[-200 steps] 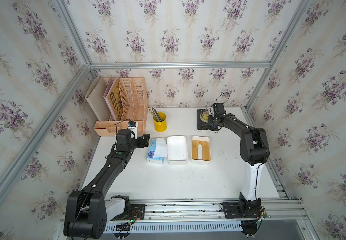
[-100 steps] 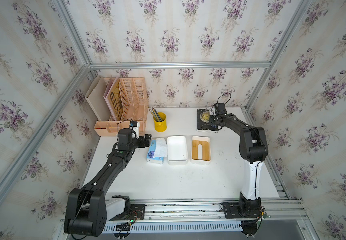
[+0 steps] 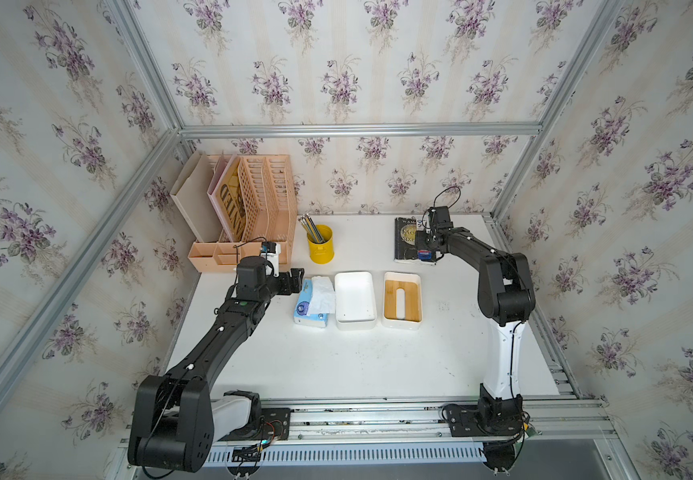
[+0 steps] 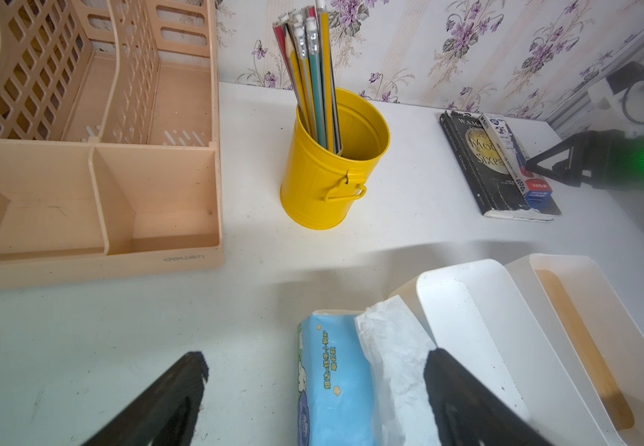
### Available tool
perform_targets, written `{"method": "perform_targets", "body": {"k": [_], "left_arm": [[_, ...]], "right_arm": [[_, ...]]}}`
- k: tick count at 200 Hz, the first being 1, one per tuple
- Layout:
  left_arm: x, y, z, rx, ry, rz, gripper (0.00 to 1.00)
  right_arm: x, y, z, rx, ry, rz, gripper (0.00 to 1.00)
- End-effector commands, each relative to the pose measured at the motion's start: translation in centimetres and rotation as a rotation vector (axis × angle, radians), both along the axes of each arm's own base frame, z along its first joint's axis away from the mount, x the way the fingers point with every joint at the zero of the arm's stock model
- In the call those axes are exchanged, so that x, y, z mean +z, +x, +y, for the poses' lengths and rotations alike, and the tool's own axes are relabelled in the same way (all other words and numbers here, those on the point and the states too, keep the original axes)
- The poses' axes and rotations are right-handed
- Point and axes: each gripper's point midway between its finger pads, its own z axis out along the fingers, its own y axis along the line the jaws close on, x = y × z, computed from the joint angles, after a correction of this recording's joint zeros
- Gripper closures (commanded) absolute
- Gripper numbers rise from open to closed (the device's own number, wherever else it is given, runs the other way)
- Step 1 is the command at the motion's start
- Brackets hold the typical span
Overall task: Put the tissue paper into the tissue box
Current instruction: Place the distractor at the center of the board.
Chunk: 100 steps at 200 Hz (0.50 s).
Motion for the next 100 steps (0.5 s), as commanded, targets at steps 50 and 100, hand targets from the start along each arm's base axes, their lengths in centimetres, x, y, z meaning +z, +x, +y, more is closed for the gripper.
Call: {"method": "perform_targets", "body": {"k": [50,100], "left_arm": [[0.0,0.1,0.4,0.018,0.027,0.021,0.07],[-0.8,-1.3,1.9,0.079,0.095,0.169,0.06]], "right_arm": [[5.0,-1.7,1.4,0.041,0.033,-0.059,0.25],[10.1,-5.5,4.3,0.114,0.033,-0.121,0.28]]}}
